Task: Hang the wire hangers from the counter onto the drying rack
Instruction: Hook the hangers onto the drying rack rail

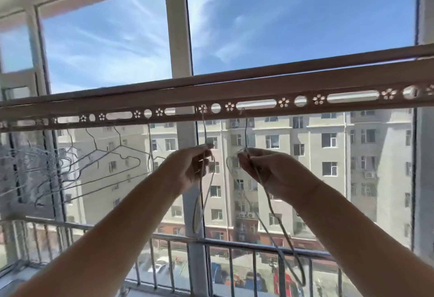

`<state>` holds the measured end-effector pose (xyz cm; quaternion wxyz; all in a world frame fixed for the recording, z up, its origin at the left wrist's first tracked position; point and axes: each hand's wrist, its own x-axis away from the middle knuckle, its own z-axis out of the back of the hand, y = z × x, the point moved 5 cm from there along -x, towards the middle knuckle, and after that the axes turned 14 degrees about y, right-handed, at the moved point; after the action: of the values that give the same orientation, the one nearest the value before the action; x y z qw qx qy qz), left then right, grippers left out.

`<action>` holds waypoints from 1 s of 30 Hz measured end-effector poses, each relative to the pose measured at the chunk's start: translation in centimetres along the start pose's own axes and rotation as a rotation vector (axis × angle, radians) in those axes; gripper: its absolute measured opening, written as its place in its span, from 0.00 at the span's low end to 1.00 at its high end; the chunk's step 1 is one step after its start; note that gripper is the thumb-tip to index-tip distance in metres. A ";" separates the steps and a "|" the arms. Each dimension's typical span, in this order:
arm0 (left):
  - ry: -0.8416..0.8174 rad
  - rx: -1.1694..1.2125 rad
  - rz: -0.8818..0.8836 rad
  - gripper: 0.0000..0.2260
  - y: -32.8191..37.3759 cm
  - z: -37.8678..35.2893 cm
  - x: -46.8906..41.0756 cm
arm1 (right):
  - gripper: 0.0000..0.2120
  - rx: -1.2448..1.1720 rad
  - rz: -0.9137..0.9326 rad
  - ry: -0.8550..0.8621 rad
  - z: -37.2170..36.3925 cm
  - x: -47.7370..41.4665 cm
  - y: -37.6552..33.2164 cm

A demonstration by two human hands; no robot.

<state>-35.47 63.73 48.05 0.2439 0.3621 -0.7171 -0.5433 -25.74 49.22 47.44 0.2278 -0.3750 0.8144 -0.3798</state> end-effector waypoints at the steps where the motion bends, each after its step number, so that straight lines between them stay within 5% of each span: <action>1: 0.006 0.002 -0.012 0.07 0.6 0.7 -0.8 | 0.15 -0.004 0.016 0.001 -0.8 -0.6 0.3; 13: 0.043 -0.001 -0.023 0.07 2.7 4.6 -7.0 | 0.20 0.020 0.085 0.048 -6.1 -5.9 1.7; 30: 0.081 0.017 0.041 0.08 1.1 5.3 -10.7 | 0.17 0.040 0.056 0.197 -4.4 -8.7 3.2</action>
<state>-33.01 75.47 48.00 0.2807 0.3713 -0.7185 -0.5168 -24.62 59.39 48.32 0.1644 -0.3082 0.8353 -0.4246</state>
